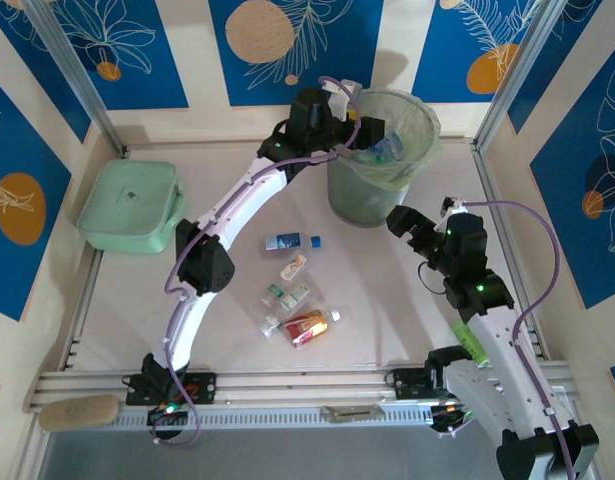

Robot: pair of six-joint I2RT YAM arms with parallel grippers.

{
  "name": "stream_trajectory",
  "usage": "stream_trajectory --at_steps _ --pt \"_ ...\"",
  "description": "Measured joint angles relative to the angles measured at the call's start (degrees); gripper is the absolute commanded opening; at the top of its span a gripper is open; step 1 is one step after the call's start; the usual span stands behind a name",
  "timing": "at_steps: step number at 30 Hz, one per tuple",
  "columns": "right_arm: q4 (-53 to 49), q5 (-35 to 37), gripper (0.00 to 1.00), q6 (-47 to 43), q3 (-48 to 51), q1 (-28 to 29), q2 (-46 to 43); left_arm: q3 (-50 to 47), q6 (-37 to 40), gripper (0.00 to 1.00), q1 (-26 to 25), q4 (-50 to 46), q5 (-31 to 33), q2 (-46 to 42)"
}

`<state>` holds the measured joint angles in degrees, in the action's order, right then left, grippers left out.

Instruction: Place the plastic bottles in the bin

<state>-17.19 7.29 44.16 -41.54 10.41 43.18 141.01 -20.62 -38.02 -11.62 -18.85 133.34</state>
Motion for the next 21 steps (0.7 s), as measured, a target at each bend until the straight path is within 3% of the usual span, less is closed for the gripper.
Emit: stream_trajectory --at_steps 5,9,12,21 --pt "0.02 -0.2 0.99 0.04 0.11 0.0 0.02 -0.15 0.22 0.91 0.0 -0.04 -0.04 -0.46" --pt "0.07 -0.46 0.99 0.42 0.17 -0.04 0.22 -6.6 0.63 0.93 0.0 0.48 -0.02 -5.35" --pt "0.24 -1.29 0.99 0.57 0.2 -0.04 0.85 -16.52 1.25 1.0 0.0 3.21 0.07 -12.63" --pt "-0.76 -2.67 0.99 2.03 0.2 4.07 5.03 -54.49 1.49 0.99 1.27 18.62 7.02 -38.97"
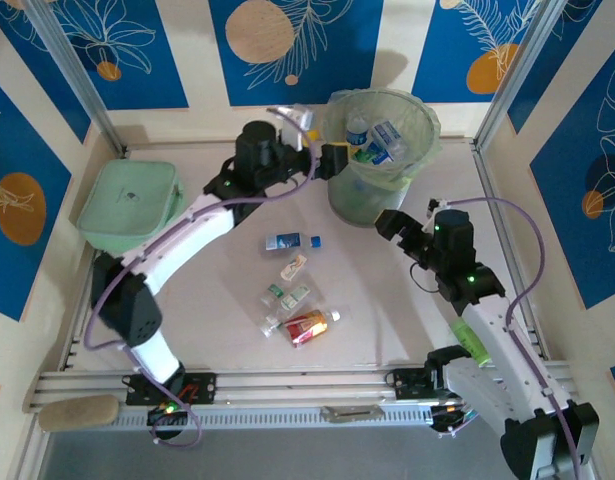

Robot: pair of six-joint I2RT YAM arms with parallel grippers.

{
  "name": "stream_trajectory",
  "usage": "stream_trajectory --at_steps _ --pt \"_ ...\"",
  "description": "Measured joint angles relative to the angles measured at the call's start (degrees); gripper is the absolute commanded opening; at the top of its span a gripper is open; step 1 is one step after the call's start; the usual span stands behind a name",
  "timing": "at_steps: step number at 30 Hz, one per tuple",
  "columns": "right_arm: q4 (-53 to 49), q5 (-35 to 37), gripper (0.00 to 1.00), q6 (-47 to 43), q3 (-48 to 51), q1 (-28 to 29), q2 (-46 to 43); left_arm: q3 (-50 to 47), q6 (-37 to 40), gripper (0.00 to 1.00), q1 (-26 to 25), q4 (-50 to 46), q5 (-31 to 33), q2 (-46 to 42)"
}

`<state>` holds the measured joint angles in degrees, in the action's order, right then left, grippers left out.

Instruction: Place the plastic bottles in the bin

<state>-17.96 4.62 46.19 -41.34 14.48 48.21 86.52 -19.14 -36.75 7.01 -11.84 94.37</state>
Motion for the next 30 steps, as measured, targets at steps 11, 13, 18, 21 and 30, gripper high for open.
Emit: stream_trajectory --at_steps 11,13,18,21,30 --pt "-11.76 2.51 0.98 14.05 0.22 17.2 4.24 -34.32 -0.96 0.99 2.8 3.32 15.56 -18.71" --pt "-13.11 2.47 0.95 17.4 1.01 19.67 4.66 -38.29 -1.95 0.99 2.8 2.62 17.94 -21.03" --pt "-13.68 0.09 0.88 23.15 2.62 25.9 9.73 -45.86 -5.22 0.99 2.8 1.92 21.46 -25.62" --pt "-12.33 -2.03 0.87 24.63 2.43 29.92 15.87 -48.28 -6.69 1.0 2.89 1.53 22.82 -26.8" --pt "-9.09 -6.91 0.86 24.61 -1.42 33.35 28.41 -49.33 -7.58 1.0 3.28 1.09 24.83 -28.72"
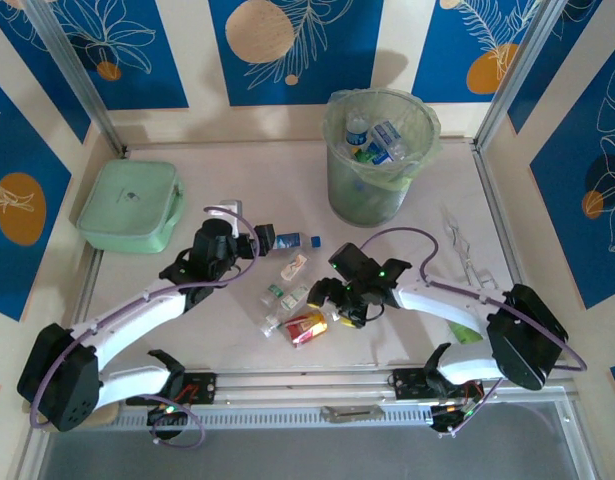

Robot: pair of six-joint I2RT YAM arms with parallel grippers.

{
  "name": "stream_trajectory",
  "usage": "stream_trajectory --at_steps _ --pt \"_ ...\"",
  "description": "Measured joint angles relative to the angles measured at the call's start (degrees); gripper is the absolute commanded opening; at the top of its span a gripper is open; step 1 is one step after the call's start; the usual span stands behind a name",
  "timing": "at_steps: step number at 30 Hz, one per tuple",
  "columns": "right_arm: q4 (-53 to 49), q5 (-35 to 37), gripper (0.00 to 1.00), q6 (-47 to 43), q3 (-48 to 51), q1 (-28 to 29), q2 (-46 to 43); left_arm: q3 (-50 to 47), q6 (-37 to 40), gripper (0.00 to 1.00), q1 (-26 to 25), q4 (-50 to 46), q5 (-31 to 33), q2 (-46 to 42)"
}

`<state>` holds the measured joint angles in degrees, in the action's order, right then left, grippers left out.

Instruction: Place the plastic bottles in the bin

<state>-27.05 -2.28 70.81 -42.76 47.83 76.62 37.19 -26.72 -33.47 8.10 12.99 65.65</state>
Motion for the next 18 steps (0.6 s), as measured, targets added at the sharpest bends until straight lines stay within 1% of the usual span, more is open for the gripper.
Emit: stream_trajectory --at_steps 4,9,18 --pt "2.73 -2.64 0.84 -0.07 -0.04 -0.22 3.76 -0.5 -0.02 0.99 0.33 -0.13 0.57 -0.57" --pt "3.19 -5.01 0.85 -1.92 -3.04 -0.28 8.94 -1.2 -0.04 1.0 0.55 -0.94 0.87 -1.25" --pt "3.13 -5.25 0.84 -6.93 -9.51 -0.68 13.25 -1.6 -0.26 1.0 1.01 -2.03 2.16 -3.56"
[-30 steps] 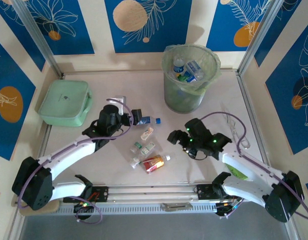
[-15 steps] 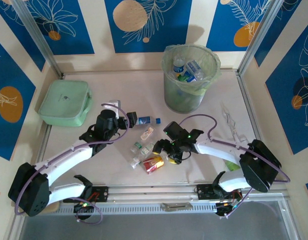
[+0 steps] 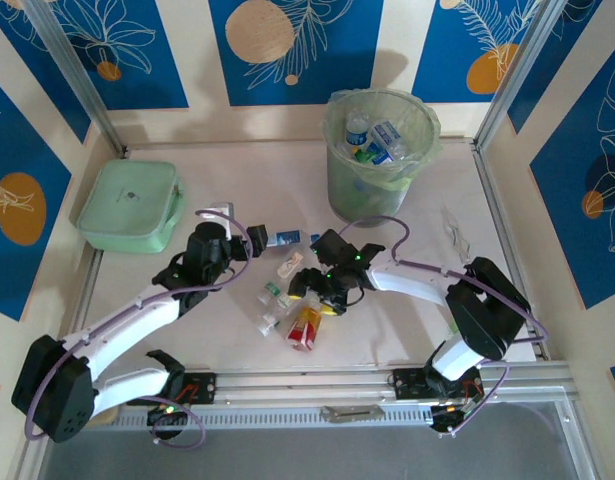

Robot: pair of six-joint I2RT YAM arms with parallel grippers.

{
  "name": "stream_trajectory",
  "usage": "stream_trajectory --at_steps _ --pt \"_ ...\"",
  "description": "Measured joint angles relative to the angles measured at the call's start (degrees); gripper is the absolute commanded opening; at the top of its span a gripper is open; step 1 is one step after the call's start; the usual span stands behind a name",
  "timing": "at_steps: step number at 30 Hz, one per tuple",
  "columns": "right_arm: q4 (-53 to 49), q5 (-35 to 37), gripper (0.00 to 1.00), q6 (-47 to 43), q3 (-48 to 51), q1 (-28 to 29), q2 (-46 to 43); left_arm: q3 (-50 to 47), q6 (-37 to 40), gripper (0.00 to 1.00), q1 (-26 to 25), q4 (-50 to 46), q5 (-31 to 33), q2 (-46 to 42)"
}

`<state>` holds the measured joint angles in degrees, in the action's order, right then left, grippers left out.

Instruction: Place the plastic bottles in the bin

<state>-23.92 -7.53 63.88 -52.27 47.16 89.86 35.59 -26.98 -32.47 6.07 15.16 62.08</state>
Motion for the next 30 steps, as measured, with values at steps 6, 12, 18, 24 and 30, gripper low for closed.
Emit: stream_trajectory --at_steps 6,12,18,24,30 --pt "-4.35 2.32 0.84 -4.0 -1.29 2.73 0.66 -0.39 -0.02 0.99 0.11 -1.07 0.5 -1.29" --pt "-8.92 5.01 0.86 -6.27 -1.29 7.89 -1.84 -0.72 -0.42 0.99 0.35 -1.2 0.61 -1.64" --pt "-10.56 6.05 0.9 -7.48 -1.31 10.34 -1.77 -0.72 -1.22 0.99 0.5 -1.2 0.57 -1.62" --pt "-11.74 6.27 0.92 -8.66 -3.26 11.02 1.73 -0.72 -1.27 0.99 0.5 -1.64 0.59 -1.73" --pt "-12.76 6.43 0.92 -10.19 -6.93 12.31 6.08 -0.85 -1.49 0.99 0.57 -2.51 0.61 -3.06"
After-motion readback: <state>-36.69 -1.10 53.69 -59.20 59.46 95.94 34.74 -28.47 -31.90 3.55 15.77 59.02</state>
